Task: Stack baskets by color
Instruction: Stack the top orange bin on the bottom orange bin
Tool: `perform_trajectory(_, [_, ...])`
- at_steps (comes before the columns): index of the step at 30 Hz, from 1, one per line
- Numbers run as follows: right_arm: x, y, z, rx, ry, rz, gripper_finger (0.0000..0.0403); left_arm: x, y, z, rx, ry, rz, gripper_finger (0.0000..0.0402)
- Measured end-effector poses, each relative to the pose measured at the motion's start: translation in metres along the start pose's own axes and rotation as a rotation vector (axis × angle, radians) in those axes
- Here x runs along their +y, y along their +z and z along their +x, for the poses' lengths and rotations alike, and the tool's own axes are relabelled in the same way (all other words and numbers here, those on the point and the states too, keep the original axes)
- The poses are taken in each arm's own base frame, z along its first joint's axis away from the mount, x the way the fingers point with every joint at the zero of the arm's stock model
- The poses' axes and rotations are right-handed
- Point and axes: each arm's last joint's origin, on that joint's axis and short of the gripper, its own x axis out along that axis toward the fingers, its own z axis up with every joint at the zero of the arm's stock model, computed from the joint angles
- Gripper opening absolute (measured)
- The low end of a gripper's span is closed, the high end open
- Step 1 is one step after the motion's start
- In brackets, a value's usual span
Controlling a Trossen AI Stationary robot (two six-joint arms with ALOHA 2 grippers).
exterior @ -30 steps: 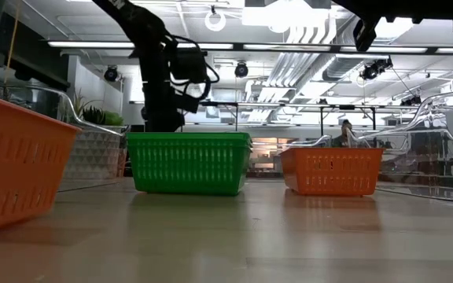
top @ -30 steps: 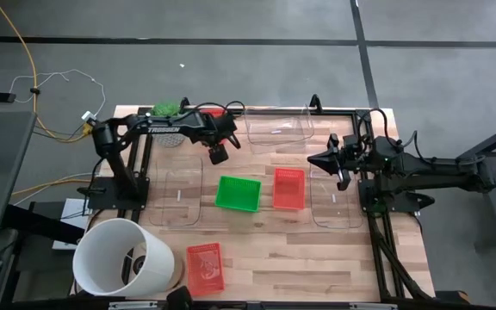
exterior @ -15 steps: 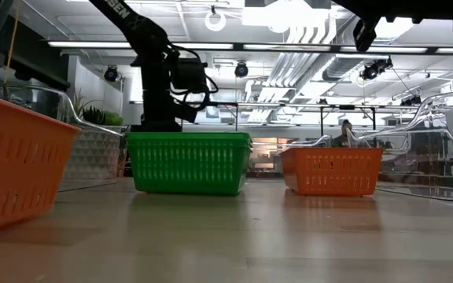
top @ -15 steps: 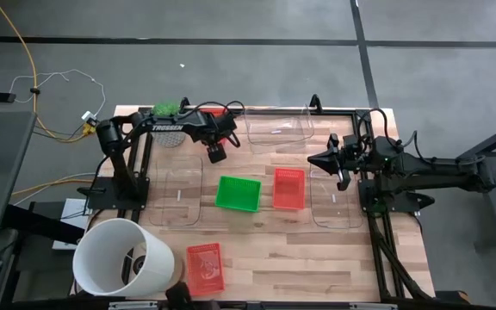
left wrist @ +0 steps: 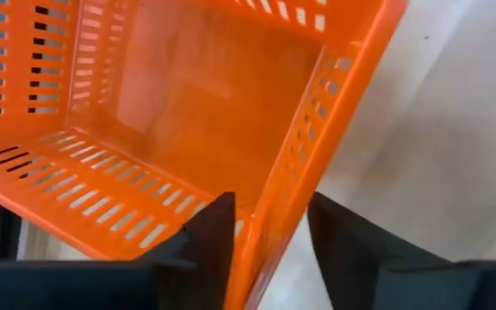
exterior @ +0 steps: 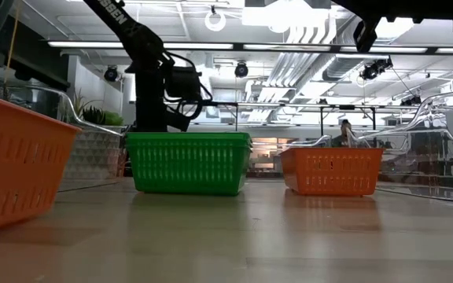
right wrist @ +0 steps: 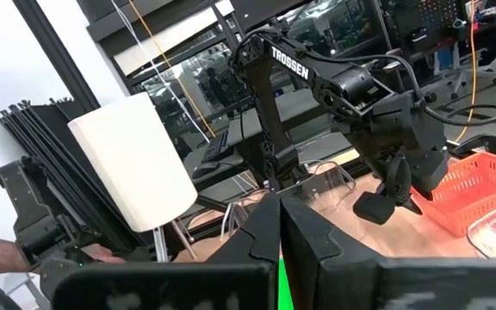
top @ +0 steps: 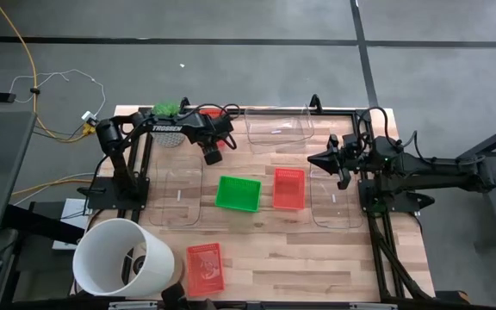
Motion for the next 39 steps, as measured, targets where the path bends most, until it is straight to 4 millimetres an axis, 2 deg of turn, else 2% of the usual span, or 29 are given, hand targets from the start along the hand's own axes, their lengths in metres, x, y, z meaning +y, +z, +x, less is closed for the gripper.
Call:
perform_trajectory(6, [0.0, 0.0, 0.0, -0.001, -0.002, 0.001, 0.0, -0.001, 0.0, 0.0, -0.008, -0.025, -0.008, 0.0018])
perform_trajectory(9, [0.0, 0.0, 0.0, -0.001, -0.002, 0.001, 0.0, 0.001, 0.0, -0.005, -0.023, -0.027, -0.02, 0.001])
perform_trajectory(13, [0.0, 0.0, 0.0, -0.001, -0.002, 0.001, 0.0, 0.005, -0.002, -0.022, -0.079, -0.018, -0.044, 0.0002])
perform_trajectory(20, [0.0, 0.0, 0.0, -0.001, -0.001, -0.002, 0.0, 0.019, -0.013, -0.072, -0.244, 0.023, -0.148, 0.0])
perform_trajectory(25, [0.0, 0.0, 0.0, -0.001, -0.001, -0.01, 0.0, 0.019, -0.027, -0.113, -0.38, 0.028, -0.193, 0.0])
perform_trajectory(32, [0.0, 0.0, 0.0, -0.001, -0.001, -0.01, 0.0, 0.001, -0.045, -0.16, -0.52, -0.01, -0.15, 0.0])
perform_trajectory(39, [0.0, 0.0, 0.0, -0.001, -0.001, -0.029, 0.0, -0.03, -0.046, -0.219, -0.656, -0.083, 0.001, 0.0])
